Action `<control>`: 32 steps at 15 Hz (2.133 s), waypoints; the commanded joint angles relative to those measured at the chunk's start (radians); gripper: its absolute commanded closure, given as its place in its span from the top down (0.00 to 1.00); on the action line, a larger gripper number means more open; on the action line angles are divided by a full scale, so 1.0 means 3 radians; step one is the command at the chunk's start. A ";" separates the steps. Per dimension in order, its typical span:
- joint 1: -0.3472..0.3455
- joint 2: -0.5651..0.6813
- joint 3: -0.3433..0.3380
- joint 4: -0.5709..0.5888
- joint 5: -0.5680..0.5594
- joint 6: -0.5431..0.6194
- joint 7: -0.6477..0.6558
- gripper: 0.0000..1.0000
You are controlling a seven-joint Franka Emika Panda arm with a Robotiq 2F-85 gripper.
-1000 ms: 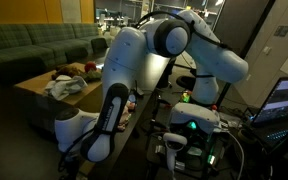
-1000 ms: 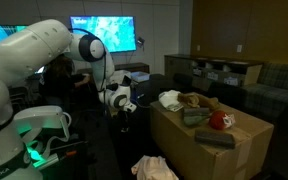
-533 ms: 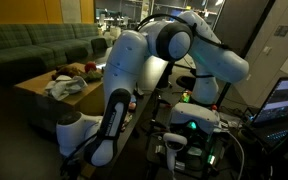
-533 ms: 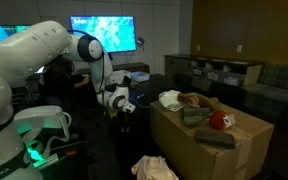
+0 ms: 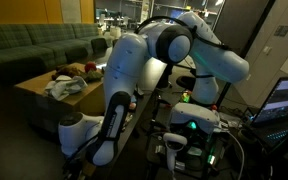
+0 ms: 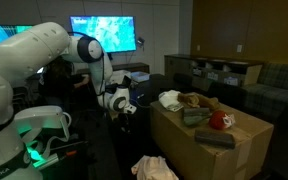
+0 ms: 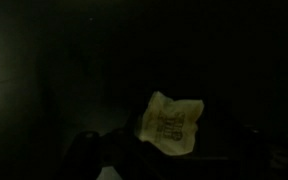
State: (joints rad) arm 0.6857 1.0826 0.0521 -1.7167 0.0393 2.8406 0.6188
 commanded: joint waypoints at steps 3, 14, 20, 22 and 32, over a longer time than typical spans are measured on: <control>0.0081 0.0020 -0.0081 0.0027 0.0066 0.0094 -0.0071 0.33; 0.0039 -0.0222 -0.0023 -0.0151 0.0039 -0.0128 -0.0313 0.05; -0.0105 -0.0939 -0.0004 -0.0592 -0.0043 -0.0883 -0.0625 0.04; -0.0137 -0.1240 -0.0032 -0.0717 -0.0104 -0.1140 -0.0641 0.04; -0.0652 -0.2535 0.0036 -0.0926 -0.0444 -0.2258 -0.0549 0.03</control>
State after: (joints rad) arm 0.5551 0.4357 0.0429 -1.9590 -0.0575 2.2216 0.4474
